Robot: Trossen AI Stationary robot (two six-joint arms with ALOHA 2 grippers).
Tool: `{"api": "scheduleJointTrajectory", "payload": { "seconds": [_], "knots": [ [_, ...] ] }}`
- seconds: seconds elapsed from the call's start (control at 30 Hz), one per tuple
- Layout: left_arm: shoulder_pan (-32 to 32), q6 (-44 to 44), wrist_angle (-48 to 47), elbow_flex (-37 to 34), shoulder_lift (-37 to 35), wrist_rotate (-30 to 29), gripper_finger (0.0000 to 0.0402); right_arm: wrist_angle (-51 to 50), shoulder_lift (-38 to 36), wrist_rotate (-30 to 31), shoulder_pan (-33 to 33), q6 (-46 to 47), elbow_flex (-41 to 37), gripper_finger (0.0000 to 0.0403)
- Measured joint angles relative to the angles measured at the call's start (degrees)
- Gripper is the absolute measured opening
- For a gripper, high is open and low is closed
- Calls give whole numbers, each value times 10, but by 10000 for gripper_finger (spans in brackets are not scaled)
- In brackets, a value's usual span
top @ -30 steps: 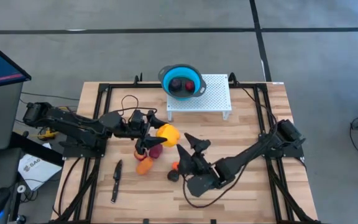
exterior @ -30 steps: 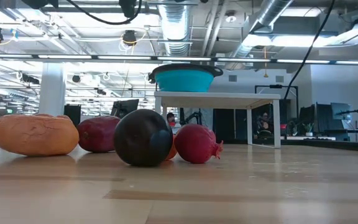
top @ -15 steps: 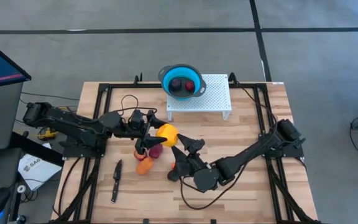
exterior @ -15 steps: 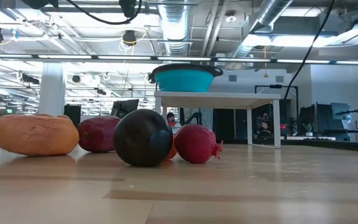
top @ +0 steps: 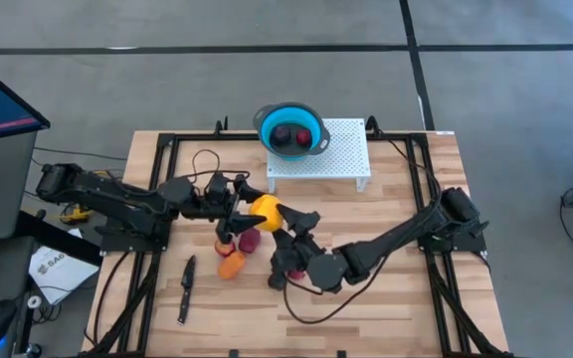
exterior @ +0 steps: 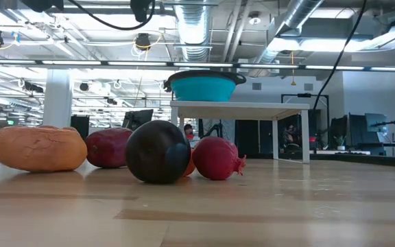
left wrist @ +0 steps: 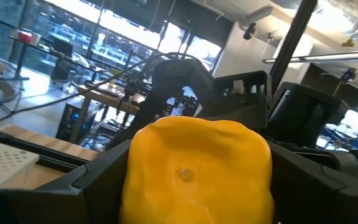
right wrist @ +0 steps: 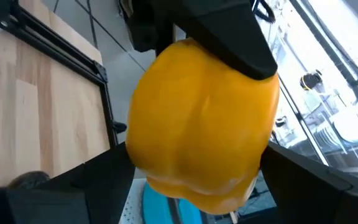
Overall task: Pick & Place Fruit
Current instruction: Put the yellow bell pepper into the blue strainer bowl on the shelf
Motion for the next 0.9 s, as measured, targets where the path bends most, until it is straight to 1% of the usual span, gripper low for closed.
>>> {"api": "scheduleJointTrajectory", "payload": {
  "seconds": [0.1,0.2,0.43,0.53,0.6,0.7,0.9],
  "knots": [
    [0,-5,1,-8,-1,3,308,8,0,-18,1,-3,0,305],
    [-1,-8,3,-12,-1,2,308,14,1,-23,-4,-3,-1,295],
    [1,-12,0,-13,-1,-2,309,13,1,-27,-10,-1,-1,292],
    [1,-9,0,-13,0,1,319,10,1,-28,-5,0,-1,291],
    [2,-5,-4,-13,1,12,332,-3,1,-41,0,14,-1,291],
    [8,13,-14,-14,5,37,353,-64,1,-65,3,81,0,291],
    [29,7,-15,-15,4,64,378,-224,1,-108,0,296,1,291]
  ]
}}
